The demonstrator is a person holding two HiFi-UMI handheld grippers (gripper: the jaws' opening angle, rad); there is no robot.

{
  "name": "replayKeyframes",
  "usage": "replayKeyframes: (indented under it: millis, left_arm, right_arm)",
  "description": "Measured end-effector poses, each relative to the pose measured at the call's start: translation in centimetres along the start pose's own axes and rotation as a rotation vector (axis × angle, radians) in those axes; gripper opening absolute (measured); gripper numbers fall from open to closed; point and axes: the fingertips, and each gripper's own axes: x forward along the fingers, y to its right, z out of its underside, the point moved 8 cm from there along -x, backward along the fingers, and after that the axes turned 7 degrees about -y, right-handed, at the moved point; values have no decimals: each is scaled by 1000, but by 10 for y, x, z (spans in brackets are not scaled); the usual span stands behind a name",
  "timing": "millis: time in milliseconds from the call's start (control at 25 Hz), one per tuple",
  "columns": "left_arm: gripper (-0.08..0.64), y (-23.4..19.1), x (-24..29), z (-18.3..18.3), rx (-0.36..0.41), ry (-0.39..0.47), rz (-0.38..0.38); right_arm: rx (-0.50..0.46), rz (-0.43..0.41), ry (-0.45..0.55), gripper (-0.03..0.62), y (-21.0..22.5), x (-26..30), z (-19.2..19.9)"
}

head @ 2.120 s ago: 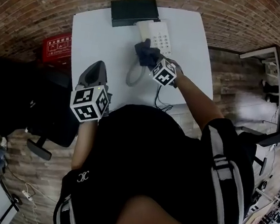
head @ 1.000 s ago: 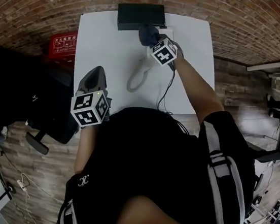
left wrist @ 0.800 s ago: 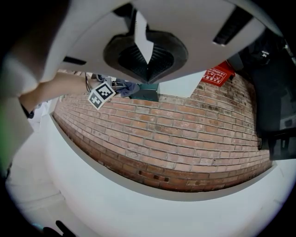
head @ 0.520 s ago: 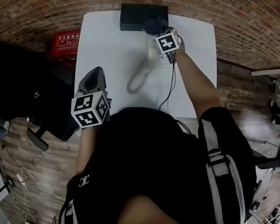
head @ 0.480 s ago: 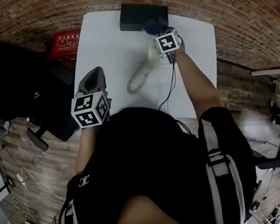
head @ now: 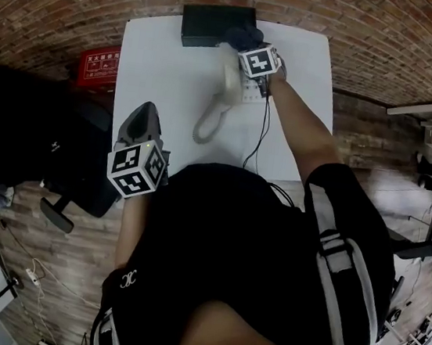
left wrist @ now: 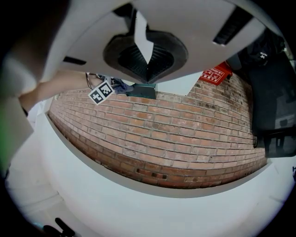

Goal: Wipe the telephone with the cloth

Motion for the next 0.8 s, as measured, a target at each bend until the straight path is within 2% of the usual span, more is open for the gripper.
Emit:
replayKeyframes:
  millis: [160,560,680,800]
  left_arm:
    - [-3,1,0,1,4,-5,14]
    - [-3,13,2,1,35,-9,55]
    - [-3,14,2,1,38,-10,58]
    - [-3,14,2,1,37,-8,61]
  right_arm:
    - [72,46,-14,29,28,-15,13]
    - [288,66,-54,31,70,-32,58]
    - [303,46,-56,31,68,-33,68]
    - [262,52,-28,31,59,-35,64]
